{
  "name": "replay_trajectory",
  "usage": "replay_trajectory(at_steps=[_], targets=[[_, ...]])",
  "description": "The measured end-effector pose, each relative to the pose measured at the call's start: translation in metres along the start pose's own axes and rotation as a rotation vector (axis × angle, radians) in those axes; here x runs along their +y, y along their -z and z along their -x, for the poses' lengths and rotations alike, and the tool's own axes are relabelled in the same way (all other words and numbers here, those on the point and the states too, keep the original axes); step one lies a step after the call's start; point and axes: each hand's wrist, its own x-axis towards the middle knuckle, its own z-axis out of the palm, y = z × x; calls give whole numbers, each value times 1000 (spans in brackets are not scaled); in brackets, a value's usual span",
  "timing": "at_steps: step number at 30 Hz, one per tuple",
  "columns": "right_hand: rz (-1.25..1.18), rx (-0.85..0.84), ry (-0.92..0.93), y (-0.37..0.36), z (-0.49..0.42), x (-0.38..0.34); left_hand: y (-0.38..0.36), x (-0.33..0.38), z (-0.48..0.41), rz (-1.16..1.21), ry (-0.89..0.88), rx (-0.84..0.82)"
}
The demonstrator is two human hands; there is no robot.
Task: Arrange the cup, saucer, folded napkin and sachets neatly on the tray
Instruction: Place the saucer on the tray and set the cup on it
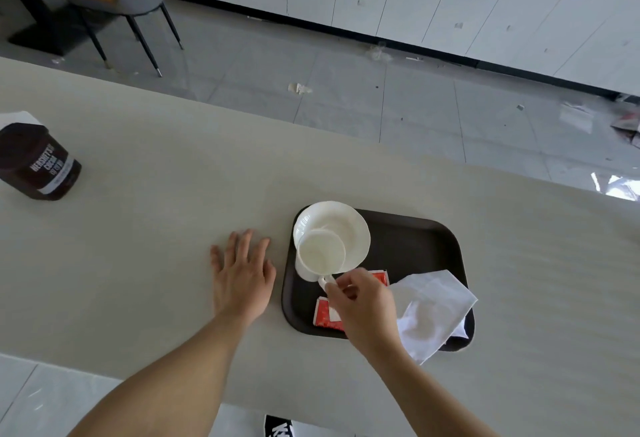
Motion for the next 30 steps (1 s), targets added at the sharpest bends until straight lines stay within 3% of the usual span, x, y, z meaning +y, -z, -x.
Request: replay_trajectory(at_steps=[13,30], targets=[[-41,84,-209,-7,-54,-6,1,0,0,2,-5,6],[-28,64,-195,-16,-48,-14,3,-2,0,-1,-14,4]])
